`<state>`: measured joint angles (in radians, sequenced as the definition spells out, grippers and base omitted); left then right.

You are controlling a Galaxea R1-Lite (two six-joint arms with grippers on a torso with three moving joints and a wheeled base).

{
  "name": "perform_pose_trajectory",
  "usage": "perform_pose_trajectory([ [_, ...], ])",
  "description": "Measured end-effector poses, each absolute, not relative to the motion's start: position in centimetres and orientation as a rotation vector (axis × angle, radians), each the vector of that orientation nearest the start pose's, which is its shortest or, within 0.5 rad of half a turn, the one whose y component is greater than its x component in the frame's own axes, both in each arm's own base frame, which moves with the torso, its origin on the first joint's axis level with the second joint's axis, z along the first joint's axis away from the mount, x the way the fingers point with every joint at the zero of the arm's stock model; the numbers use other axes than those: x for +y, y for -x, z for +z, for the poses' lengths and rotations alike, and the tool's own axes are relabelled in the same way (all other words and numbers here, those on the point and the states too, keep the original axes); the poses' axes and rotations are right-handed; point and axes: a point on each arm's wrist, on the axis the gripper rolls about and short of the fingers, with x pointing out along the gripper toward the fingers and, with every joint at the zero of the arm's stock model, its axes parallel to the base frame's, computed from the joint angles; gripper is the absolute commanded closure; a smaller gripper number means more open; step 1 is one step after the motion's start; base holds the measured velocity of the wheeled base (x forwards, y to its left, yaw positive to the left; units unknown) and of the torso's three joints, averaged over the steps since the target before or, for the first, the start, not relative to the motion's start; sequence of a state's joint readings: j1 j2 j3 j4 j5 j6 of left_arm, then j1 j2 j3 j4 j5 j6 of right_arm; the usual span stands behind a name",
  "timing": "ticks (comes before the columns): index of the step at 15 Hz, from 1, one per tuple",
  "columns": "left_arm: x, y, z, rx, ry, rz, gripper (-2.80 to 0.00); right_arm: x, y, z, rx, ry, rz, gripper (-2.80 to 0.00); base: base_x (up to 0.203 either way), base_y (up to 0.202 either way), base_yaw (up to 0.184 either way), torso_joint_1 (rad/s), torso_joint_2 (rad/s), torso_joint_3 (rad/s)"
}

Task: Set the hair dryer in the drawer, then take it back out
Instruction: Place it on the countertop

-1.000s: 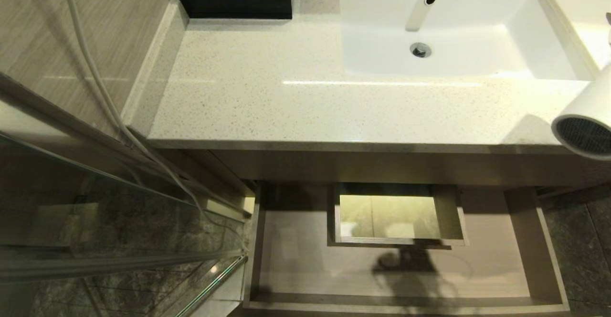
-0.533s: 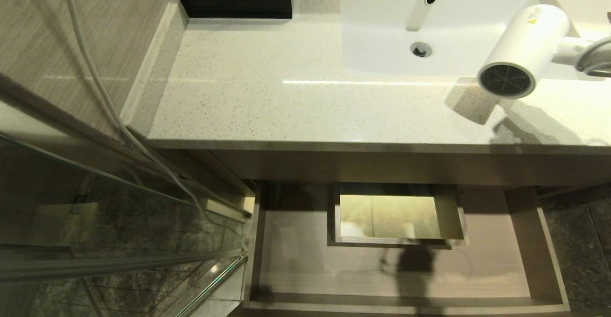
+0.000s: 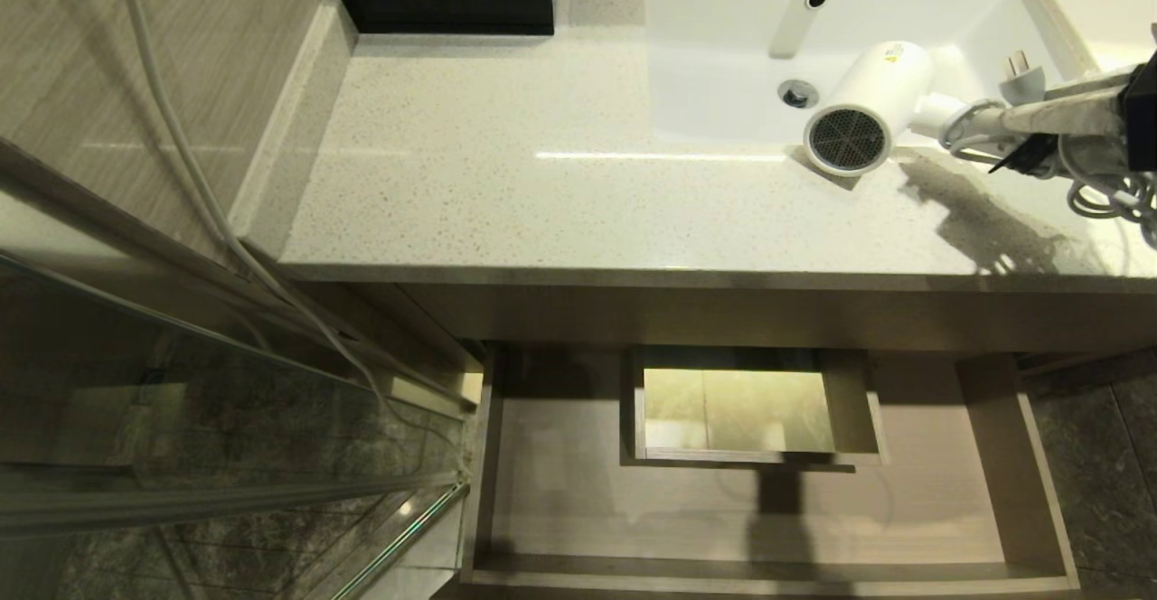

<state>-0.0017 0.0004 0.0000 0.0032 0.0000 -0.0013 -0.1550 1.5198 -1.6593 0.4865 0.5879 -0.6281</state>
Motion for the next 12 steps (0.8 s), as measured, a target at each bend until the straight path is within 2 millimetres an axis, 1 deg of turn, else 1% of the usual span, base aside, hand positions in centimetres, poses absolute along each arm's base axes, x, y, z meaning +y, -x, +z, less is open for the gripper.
perform_pose_trajectory([
  [2,0.0,2.3,7.5,0.004,0.001,-0.002,0.0,-2.8,-24.1,36.3,0.202,0.476,0.506,0.0,0.0,0.0,0.0,0.0,0.0,0.0],
  [4,0.0,2.3,7.5,0.004,0.002,-0.002,0.0,-3.1,-23.7,36.0,0.223,0.465,0.5,0.0,0.0,0.0,0.0,0.0,0.0,0.0],
  [7,0.0,2.3,7.5,0.004,0.001,-0.002,0.0,-3.0,-22.9,36.8,0.178,0.475,0.52,0.0,0.0,0.0,0.0,0.0,0.0,0.0],
  [10,0.0,2.3,7.5,0.004,0.001,-0.002,0.0,-2.8,-21.4,37.7,0.139,0.491,0.524,0.0,0.0,0.0,0.0,0.0,0.0,0.0],
  [12,0.0,2.3,7.5,0.004,0.001,-0.002,0.0,-2.6,-20.3,37.6,0.139,0.488,0.531,0.0,0.0,0.0,0.0,0.0,0.0,0.0],
])
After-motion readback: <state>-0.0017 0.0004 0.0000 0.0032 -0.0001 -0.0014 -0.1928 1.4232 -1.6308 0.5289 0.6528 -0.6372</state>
